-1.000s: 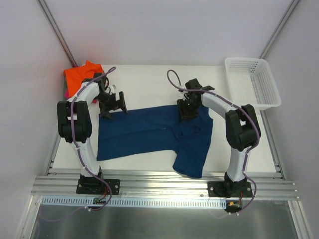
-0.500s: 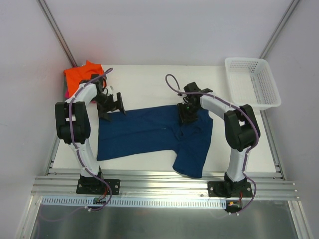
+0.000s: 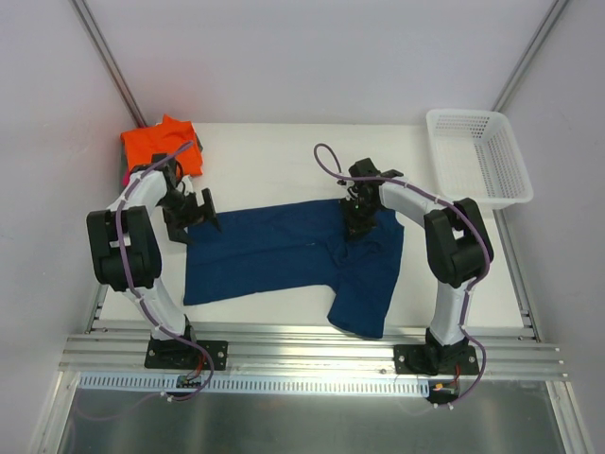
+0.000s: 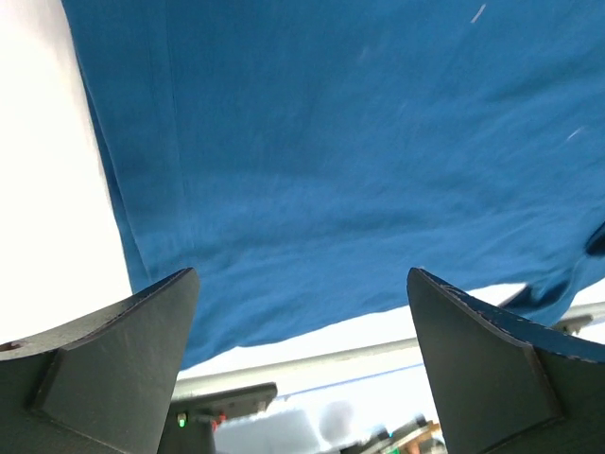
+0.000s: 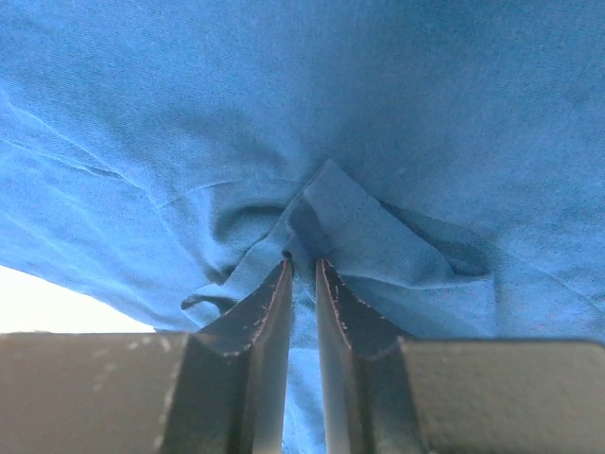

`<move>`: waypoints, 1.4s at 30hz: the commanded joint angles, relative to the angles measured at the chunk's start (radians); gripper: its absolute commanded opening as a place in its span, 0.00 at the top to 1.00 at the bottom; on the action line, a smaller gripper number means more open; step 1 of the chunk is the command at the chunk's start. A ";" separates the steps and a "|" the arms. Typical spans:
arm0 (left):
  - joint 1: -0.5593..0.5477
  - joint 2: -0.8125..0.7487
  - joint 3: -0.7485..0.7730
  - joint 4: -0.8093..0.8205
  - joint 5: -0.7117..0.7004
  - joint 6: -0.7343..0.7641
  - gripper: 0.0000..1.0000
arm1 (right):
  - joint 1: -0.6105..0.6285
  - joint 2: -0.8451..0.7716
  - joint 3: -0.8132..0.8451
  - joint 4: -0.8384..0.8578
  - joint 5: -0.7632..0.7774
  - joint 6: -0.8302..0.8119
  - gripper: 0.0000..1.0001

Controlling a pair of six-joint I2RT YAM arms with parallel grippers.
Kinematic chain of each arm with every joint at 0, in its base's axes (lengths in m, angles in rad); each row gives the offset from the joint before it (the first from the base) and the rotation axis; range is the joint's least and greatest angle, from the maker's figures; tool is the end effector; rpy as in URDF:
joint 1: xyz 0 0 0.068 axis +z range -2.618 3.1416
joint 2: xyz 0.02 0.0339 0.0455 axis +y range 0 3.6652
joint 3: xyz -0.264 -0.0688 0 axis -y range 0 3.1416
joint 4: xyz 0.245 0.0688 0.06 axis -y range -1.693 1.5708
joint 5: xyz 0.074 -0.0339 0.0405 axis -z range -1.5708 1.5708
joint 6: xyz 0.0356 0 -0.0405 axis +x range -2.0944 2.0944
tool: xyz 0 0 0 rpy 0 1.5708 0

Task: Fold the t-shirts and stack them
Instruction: Fold the flattened tshirt in 1/3 of the way

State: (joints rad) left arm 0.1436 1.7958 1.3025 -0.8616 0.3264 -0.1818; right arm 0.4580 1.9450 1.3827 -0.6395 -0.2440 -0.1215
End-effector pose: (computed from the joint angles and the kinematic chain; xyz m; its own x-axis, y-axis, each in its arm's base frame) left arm 0.3442 0.0382 0.2025 -0.9386 -0.3087 -0.1541 -0.2412 0.9064 -0.3468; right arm 0.3504 0.1823 0.1781 -0.7689 -0.5102 -0.3853 -0.6049 0.7757 0.1799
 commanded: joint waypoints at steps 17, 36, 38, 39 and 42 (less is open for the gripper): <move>0.066 -0.180 -0.209 -0.066 -0.033 -0.002 0.13 | -0.018 0.011 0.045 0.006 -0.020 0.005 0.80; 0.102 -0.053 -0.184 -0.044 -0.029 -0.005 0.13 | -0.021 0.014 0.047 0.003 -0.018 0.005 0.81; 0.102 -0.038 -0.171 -0.042 -0.027 -0.007 0.13 | -0.021 0.014 0.041 0.004 -0.018 0.003 0.81; 0.102 -0.033 -0.166 -0.042 -0.027 -0.007 0.14 | -0.019 0.012 0.041 0.003 -0.018 0.005 0.81; 0.103 -0.016 -0.154 -0.042 -0.027 -0.005 0.14 | -0.021 0.012 0.041 0.003 -0.018 0.003 0.81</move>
State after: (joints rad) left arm 0.2375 1.7718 1.1141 -0.8917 0.3035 -0.1795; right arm 0.4419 1.9667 1.4117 -0.6353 -0.2504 -0.1196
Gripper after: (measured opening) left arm 0.861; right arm 0.194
